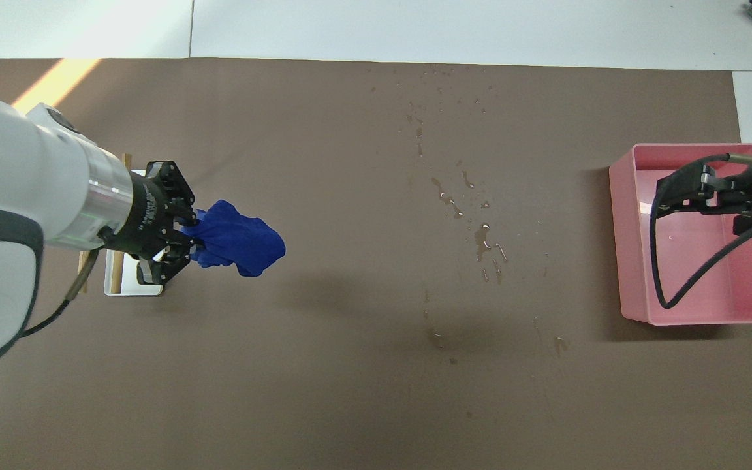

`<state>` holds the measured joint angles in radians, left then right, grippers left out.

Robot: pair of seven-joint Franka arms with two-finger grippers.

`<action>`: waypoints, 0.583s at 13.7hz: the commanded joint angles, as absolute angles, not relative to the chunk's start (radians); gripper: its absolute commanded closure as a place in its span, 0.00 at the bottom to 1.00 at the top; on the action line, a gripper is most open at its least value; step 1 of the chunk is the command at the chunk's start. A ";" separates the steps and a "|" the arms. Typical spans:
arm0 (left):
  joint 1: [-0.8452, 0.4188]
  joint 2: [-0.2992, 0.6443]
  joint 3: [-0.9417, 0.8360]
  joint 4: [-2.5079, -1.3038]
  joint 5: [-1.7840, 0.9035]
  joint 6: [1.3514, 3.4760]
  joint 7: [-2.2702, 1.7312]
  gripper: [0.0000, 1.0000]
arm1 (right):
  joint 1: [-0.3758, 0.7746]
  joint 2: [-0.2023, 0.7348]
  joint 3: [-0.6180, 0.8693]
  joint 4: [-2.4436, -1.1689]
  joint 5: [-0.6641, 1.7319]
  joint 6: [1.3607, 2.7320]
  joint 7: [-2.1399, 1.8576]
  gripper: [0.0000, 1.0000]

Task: Wipe water with towel using both arms
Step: 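Lift the blue towel off the white rack with the left gripper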

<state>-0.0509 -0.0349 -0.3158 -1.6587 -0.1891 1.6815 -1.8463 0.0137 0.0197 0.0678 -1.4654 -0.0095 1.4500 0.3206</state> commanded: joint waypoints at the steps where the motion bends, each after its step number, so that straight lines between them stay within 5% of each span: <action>1: -0.052 -0.025 -0.376 -1.623 -0.198 1.710 -1.997 1.00 | 0.050 -0.006 0.072 -1.491 0.003 1.456 0.429 0.00; 8: -0.054 -0.026 -0.457 -1.594 -0.202 1.801 -2.227 1.00 | 0.216 -0.005 0.074 -1.493 0.170 1.583 0.990 0.00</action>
<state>-0.0520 -0.0347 -0.4457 -1.6161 -0.1892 1.7809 -2.1649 0.1780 0.0175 0.0738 -1.4654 0.1275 1.5250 0.8407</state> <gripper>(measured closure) 0.819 0.000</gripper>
